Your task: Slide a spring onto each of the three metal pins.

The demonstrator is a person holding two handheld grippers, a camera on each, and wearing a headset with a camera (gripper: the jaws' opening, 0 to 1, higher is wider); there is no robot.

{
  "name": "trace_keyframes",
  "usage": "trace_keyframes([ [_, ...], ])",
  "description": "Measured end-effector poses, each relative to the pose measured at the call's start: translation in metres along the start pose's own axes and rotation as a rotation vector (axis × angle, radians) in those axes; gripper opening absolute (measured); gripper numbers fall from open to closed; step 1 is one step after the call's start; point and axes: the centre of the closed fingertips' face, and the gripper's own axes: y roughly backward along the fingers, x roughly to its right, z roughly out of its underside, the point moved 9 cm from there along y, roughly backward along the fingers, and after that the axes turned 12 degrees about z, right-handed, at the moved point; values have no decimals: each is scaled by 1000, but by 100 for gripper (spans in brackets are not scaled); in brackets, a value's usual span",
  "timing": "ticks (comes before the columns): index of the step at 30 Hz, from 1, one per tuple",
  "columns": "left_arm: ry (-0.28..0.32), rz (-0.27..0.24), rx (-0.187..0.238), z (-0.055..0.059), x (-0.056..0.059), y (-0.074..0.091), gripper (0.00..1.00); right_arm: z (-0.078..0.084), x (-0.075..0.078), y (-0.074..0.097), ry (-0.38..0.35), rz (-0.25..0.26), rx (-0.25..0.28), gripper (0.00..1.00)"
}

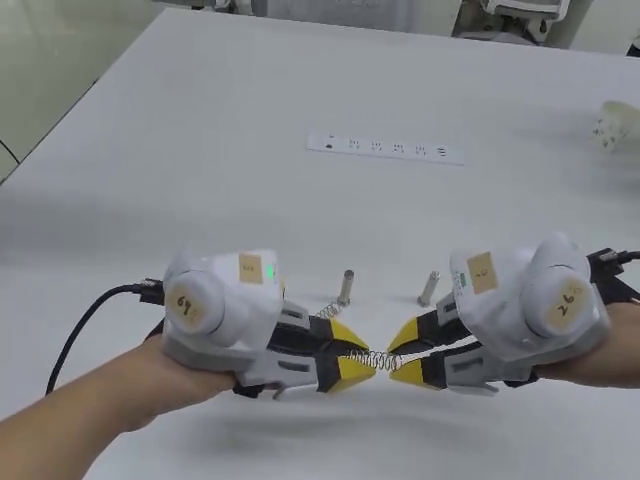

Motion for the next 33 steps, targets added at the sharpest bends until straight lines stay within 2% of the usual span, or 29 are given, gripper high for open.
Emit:
trace_keyframes([
  [7, 13, -5, 7, 0, -1, 1, 2, 0, 1, 3, -9, 17, 22, 8],
  [11, 22, -6, 17, 0, -1, 2, 3, -1, 1, 5, 9, 25, 32, 8],
  [21, 20, -15, 5, 3, 0, 3, 2, -14, 4, 18, 57, 43, 65, 8],
  [24, 10, -19, -14, 4, 0, 2, 2, -26, 5, 22, 23, 39, 139, 8],
  [30, 0, -22, -21, 5, 1, 0, 2, -33, 6, 21, 18, 36, 167, 8],
  [33, -2, -22, -12, 4, 2, 2, 2, -36, 5, 23, -9, 37, 211, 8],
])
